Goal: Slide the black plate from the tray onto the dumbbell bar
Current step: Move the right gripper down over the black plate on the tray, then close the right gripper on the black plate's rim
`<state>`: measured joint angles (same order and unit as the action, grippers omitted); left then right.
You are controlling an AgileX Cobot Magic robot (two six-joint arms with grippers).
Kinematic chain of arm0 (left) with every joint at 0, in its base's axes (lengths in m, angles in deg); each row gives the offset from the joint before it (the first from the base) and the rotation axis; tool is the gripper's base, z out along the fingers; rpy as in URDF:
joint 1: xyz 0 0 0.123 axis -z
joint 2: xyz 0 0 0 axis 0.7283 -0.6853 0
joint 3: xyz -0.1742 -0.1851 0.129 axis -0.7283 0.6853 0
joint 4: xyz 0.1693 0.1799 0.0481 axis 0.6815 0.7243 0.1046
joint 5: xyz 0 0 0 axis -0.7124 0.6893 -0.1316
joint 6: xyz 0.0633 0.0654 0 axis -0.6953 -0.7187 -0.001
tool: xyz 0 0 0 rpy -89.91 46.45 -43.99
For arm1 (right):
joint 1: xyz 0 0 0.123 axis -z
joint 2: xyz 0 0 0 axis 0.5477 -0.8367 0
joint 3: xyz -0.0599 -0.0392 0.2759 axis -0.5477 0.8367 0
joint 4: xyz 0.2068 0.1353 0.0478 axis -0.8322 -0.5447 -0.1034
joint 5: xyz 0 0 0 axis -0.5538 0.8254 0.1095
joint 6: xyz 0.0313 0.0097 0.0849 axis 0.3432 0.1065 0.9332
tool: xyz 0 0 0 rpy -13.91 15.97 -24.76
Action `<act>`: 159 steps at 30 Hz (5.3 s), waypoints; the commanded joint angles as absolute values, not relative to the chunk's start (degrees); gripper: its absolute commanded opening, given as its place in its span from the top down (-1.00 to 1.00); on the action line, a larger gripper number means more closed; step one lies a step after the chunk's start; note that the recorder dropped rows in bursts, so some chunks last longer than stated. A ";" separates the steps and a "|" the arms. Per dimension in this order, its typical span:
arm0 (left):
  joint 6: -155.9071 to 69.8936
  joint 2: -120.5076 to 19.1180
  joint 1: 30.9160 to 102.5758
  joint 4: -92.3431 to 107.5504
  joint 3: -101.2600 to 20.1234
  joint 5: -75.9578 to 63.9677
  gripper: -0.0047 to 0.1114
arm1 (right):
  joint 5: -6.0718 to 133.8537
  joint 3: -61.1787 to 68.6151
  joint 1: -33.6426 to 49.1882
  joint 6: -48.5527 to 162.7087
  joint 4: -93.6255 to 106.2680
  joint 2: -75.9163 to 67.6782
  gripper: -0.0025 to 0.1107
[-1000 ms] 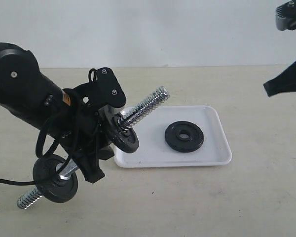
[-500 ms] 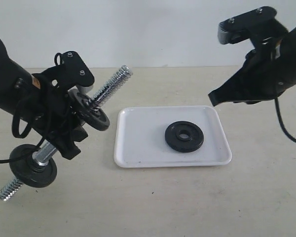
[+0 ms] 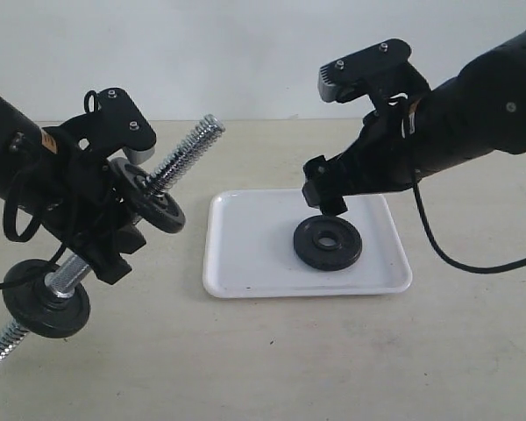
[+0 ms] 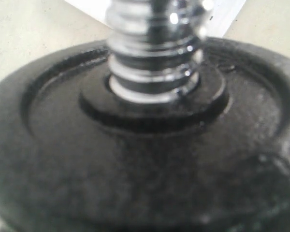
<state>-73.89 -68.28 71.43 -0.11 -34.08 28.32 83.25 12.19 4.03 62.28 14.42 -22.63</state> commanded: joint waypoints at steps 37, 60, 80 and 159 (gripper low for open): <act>-74.61 -65.06 71.34 -0.32 -36.19 23.04 0.84 | 102.66 -12.21 4.03 57.77 11.08 -50.18 -0.90; -74.61 -65.06 71.34 -0.32 -36.19 24.22 0.84 | 102.61 -12.74 6.15 53.57 11.48 -54.13 -0.90; -74.61 -65.06 71.34 -0.20 -36.19 24.22 0.84 | 102.81 -12.74 8.70 40.66 -7.49 -54.13 -0.90; -74.61 -65.06 71.34 0.09 -36.19 22.91 0.84 | 109.66 -12.74 5.21 61.72 6.32 -59.03 -0.90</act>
